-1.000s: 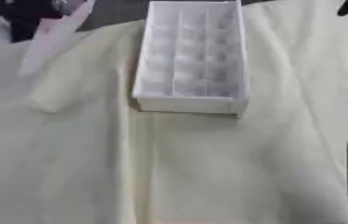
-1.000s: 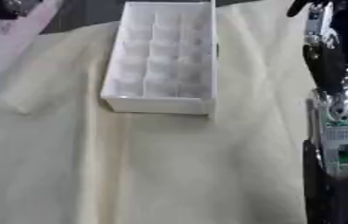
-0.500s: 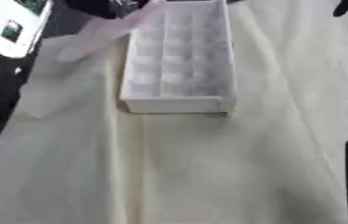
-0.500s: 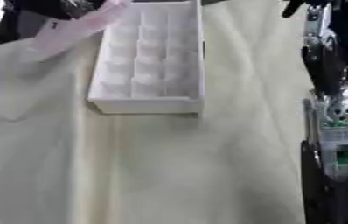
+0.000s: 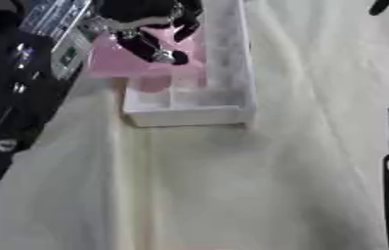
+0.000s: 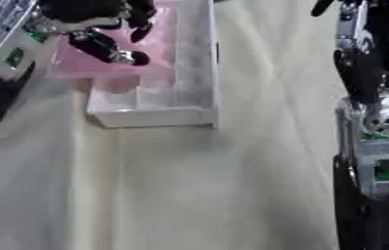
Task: Pick up objects on the table and place them in the box.
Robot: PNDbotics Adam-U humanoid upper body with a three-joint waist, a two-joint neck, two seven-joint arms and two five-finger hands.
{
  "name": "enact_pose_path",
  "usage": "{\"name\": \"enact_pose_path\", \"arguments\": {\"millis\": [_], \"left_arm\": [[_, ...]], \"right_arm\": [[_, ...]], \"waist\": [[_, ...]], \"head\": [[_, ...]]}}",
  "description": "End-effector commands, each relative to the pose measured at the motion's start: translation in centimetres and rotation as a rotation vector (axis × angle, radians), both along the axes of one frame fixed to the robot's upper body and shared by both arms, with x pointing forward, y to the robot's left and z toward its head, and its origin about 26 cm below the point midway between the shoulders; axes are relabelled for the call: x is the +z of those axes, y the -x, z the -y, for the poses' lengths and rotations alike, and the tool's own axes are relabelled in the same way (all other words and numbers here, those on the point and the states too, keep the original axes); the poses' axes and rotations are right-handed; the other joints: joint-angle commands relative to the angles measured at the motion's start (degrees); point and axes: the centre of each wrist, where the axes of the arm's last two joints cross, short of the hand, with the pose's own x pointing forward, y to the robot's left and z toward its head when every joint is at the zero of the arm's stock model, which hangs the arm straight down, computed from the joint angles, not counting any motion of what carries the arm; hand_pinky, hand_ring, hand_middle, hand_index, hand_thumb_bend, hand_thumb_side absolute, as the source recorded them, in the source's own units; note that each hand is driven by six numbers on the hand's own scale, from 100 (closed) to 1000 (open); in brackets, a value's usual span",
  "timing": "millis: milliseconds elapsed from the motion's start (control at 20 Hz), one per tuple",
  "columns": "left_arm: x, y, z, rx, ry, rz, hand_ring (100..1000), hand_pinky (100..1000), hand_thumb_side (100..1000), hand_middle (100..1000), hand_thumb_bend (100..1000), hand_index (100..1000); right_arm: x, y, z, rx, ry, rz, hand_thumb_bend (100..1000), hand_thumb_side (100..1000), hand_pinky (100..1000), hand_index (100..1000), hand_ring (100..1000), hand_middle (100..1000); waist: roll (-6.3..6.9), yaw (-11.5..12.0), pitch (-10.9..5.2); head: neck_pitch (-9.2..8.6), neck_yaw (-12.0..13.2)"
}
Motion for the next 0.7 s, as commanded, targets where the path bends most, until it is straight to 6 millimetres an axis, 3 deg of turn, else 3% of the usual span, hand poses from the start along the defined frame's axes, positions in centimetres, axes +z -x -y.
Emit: {"name": "enact_pose_path", "arguments": {"millis": [50, 400, 500, 600, 650, 700], "left_arm": [[0.3, -0.4, 0.0, -0.008, -0.042, 0.042, 210, 100, 111, 260, 389, 350], [-1.0, -0.8, 0.3, -0.007, -0.06, 0.048, 243, 100, 123, 294, 365, 382], [-1.0, -0.8, 0.2, -0.003, -0.063, 0.058, 315, 134, 136, 355, 369, 443], [-0.7, -0.7, -0.1, 0.012, -0.069, 0.076, 462, 293, 157, 479, 333, 553], [-0.5, -0.6, -0.3, 0.028, -0.072, 0.089, 603, 459, 171, 628, 240, 687], [-0.4, -0.4, -0.4, 0.041, -0.073, 0.101, 703, 558, 192, 735, 192, 766]], "right_arm": [[0.9, 0.3, -0.2, 0.014, 0.008, 0.033, 100, 531, 347, 659, 489, 625], [1.0, 0.3, -0.3, 0.018, 0.01, 0.037, 100, 531, 346, 660, 489, 625], [1.0, 0.3, -0.3, 0.019, 0.011, 0.037, 100, 531, 346, 660, 488, 625], [1.0, 0.3, -0.3, 0.018, 0.011, 0.036, 100, 530, 346, 660, 488, 626], [1.0, 0.3, -0.3, 0.018, 0.012, 0.036, 100, 530, 345, 660, 488, 626], [0.9, 0.3, -0.3, 0.018, 0.012, 0.036, 100, 530, 345, 660, 488, 626]], "waist": [[-0.2, -0.18, -0.63], [-0.16, -0.46, -0.21], [-0.17, -0.48, -0.15], [-0.18, -0.44, -0.1], [-0.18, -0.4, -0.07], [-0.18, -0.39, -0.05]], "head": [[-0.2, 0.34], [-0.2, 0.23], [-0.2, 0.14], [-0.2, 0.01], [-0.2, -0.08], [-0.2, -0.14]]}}
